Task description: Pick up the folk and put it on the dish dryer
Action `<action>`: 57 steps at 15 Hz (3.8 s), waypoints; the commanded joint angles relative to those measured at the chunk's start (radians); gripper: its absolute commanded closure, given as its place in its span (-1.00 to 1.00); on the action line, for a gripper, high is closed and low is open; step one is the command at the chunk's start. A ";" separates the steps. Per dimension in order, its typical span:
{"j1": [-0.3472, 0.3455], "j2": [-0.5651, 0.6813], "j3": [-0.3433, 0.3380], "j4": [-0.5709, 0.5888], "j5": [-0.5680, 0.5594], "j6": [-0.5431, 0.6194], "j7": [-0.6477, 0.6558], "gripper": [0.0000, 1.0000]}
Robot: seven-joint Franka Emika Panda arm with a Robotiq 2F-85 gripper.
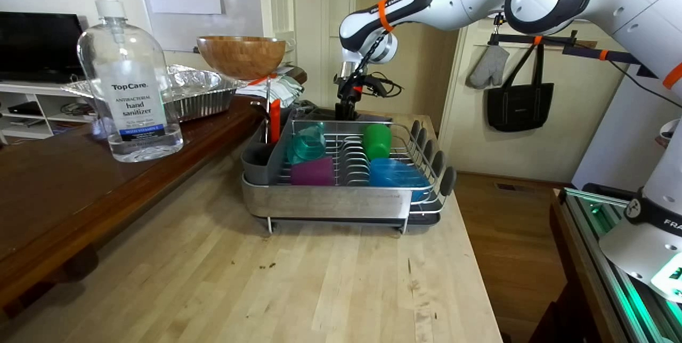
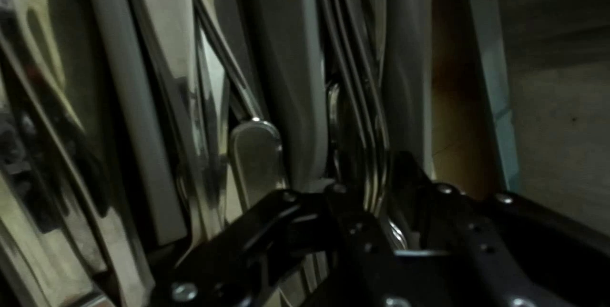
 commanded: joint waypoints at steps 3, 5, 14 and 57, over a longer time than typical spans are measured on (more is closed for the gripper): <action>-0.006 0.045 0.006 0.058 -0.010 -0.053 0.023 0.94; -0.002 0.047 0.002 0.061 -0.016 -0.060 0.031 0.93; -0.108 -0.230 -0.054 -0.247 0.036 0.094 -0.089 0.93; 0.054 -0.127 -0.119 -0.236 0.037 0.188 0.468 0.72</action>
